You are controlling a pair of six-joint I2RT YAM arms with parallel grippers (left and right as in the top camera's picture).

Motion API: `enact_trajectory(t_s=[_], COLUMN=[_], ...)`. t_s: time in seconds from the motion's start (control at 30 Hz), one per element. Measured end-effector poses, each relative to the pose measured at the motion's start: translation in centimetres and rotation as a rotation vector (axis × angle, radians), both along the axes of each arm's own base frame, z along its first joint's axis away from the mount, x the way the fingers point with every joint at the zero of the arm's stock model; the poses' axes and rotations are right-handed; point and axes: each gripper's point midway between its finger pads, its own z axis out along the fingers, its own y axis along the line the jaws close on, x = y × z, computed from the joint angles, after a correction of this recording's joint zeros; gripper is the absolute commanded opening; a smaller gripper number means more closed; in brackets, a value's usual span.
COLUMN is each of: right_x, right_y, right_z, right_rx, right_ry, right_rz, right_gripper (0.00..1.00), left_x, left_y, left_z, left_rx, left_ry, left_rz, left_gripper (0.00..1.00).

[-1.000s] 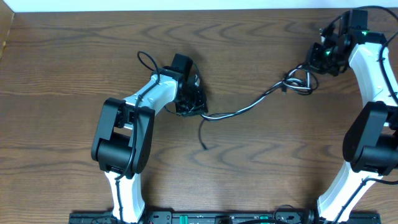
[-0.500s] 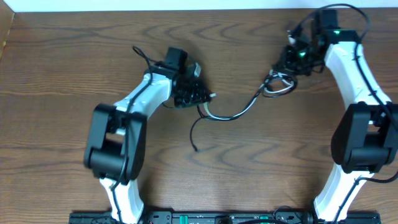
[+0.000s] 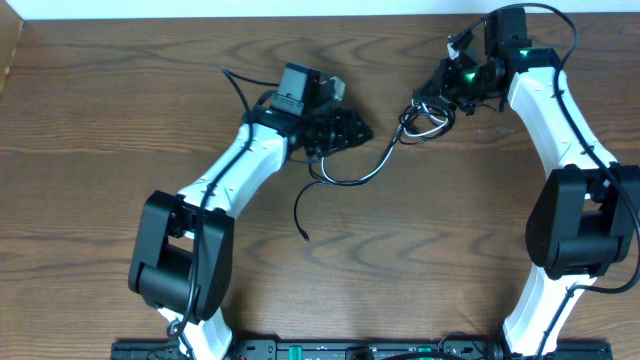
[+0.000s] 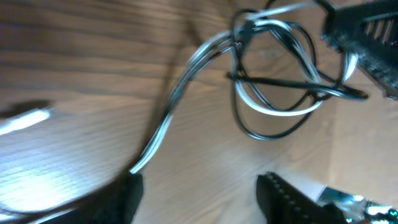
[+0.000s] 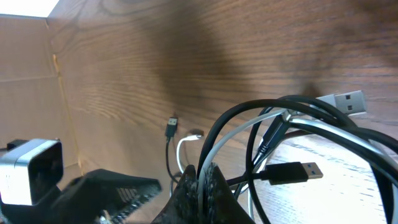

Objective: Untangle cables

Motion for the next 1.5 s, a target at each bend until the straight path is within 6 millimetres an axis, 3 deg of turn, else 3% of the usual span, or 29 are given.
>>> enact_trajectory(t_s=[0.1, 0.17, 0.53, 1.0, 1.07, 1.13, 1.33, 1.5], right_x=[0.0, -0.1, -0.1, -0.1, -0.1, -0.1, -0.4, -0.6], right_y=[0.1, 0.2, 0.3, 0.3, 0.4, 0.4, 0.2, -0.3], right_z=[0.1, 0.1, 0.1, 0.1, 0.1, 0.1, -0.2, -0.7], right_rx=[0.009, 0.012, 0.016, 0.016, 0.016, 0.016, -0.003, -0.039], right_ry=[0.006, 0.007, 0.008, 0.008, 0.008, 0.008, 0.025, 0.041], right_rz=[-0.002, 0.0, 0.0, 0.0, 0.001, 0.002, -0.005, -0.019], right_gripper=[0.01, 0.01, 0.01, 0.01, 0.01, 0.01, 0.01, 0.01], left_x=[0.2, 0.3, 0.8, 1.1, 0.9, 1.0, 2.7, 3.5], left_y=[-1.7, -2.7, -6.0, -8.8, -9.2, -9.3, -9.5, -7.9], left_z=[0.8, 1.0, -2.7, -2.3, -2.5, -2.6, -1.2, -1.4], left_rx=[-0.042, -0.068, -0.145, -0.17, -0.157, -0.146, -0.153, -0.085], left_ry=[-0.02, -0.011, 0.171, 0.172, 0.165, 0.151, -0.025, -0.118], left_rz=[0.005, 0.017, 0.141, 0.258, 0.275, 0.292, 0.244, 0.186], left_gripper=[0.73, 0.64, 0.49, 0.37, 0.3, 0.08, 0.08, 0.08])
